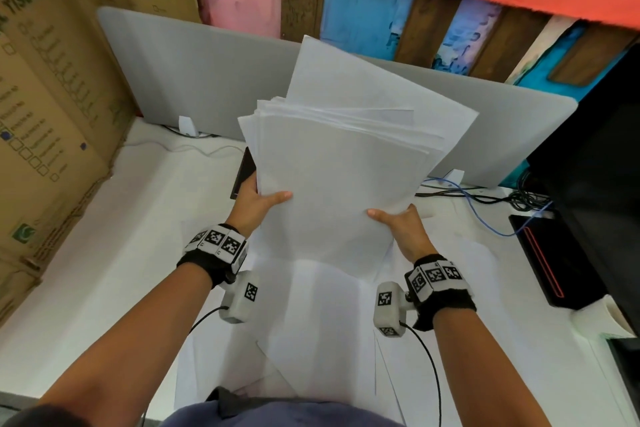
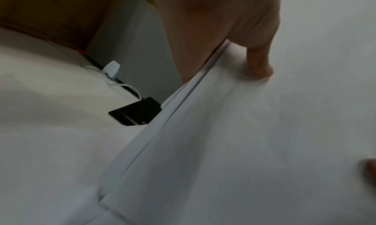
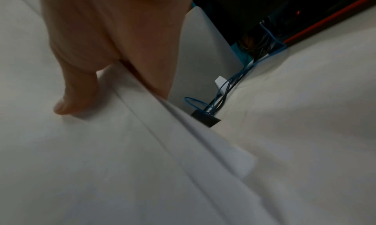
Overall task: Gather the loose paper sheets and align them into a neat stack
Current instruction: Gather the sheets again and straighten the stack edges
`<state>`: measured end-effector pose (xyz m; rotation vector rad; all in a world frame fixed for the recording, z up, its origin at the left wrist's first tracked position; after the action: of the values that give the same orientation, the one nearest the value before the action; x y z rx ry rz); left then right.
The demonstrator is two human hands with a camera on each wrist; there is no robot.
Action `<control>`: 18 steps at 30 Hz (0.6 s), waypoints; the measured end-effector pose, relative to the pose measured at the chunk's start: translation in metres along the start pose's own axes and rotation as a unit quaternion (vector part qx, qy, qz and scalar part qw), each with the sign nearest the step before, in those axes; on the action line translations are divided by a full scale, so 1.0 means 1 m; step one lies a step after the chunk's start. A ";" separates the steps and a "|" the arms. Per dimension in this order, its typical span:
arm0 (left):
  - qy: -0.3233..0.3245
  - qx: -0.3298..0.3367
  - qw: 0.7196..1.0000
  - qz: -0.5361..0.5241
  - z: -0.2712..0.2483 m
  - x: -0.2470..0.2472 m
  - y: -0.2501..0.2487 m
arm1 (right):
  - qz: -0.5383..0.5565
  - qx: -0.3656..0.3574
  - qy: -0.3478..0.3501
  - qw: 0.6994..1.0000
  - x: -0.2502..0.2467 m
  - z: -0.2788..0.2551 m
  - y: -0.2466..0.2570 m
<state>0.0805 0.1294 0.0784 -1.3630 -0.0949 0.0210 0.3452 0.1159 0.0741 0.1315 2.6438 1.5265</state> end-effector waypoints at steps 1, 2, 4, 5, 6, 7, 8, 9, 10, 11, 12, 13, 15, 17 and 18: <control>0.006 0.007 1.000 0.010 -0.002 0.000 0.002 | -0.013 -0.002 -0.001 1.000 -0.002 0.000 -0.002; 0.008 0.014 1.000 0.020 -0.004 0.001 0.002 | -0.023 -0.005 -0.004 1.000 -0.002 -0.002 -0.004; -0.005 0.036 0.999 0.035 -0.005 0.001 -0.001 | -0.029 -0.029 -0.018 0.999 0.000 -0.005 -0.003; -0.015 0.052 0.998 0.043 -0.004 0.000 -0.004 | -0.027 -0.046 -0.026 0.998 0.001 -0.006 0.000; -0.022 0.069 0.996 0.049 -0.003 0.000 -0.009 | -0.025 -0.058 -0.032 0.997 0.001 -0.008 0.004; -0.025 0.085 0.995 0.053 0.001 -0.001 -0.014 | -0.022 -0.070 -0.036 0.997 0.001 -0.010 0.010; -0.021 0.096 0.994 0.054 0.005 -0.002 -0.020 | -0.020 -0.077 -0.030 0.996 0.001 -0.012 0.016; -0.010 0.103 0.993 0.051 0.008 -0.002 -0.025 | -0.019 -0.083 -0.022 0.996 0.000 -0.014 0.021; 0.004 0.105 0.994 0.042 0.012 -0.002 -0.028 | -0.019 -0.086 -0.011 0.996 -0.002 -0.016 0.026; 0.018 0.102 0.994 0.030 0.014 -0.002 -0.030 | -0.016 -0.086 -0.001 0.996 -0.003 -0.016 0.029; 0.029 0.097 0.995 0.018 0.015 0.000 -0.031 | -0.011 -0.082 0.009 0.997 -0.004 -0.017 0.032; 0.033 0.092 0.995 0.010 0.015 0.000 -0.032 | -0.004 -0.077 0.015 0.997 -0.004 -0.017 0.034; 0.040 0.086 0.996 -0.002 0.015 0.002 -0.032 | 0.011 -0.070 0.022 0.997 -0.003 -0.019 0.038; 0.057 0.088 0.994 0.006 0.015 0.007 -0.032 | 0.023 -0.078 0.007 0.997 -0.003 -0.019 0.042; 0.063 0.091 0.994 0.011 0.015 0.009 -0.031 | 0.028 -0.083 -0.008 0.996 -0.002 -0.017 0.042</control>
<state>0.0867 0.1379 0.1124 -1.1791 0.0280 -0.0363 0.3469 0.1219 0.1193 0.2056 2.5085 1.7457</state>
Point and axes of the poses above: each hand's wrist, its own z-axis towards the middle knuckle, its own x-axis out of the palm, y = z × x, the point moved 4 cm from there along z, towards the middle knuckle, and after that the axes turned 15 degrees about x, right-handed, at the moved point
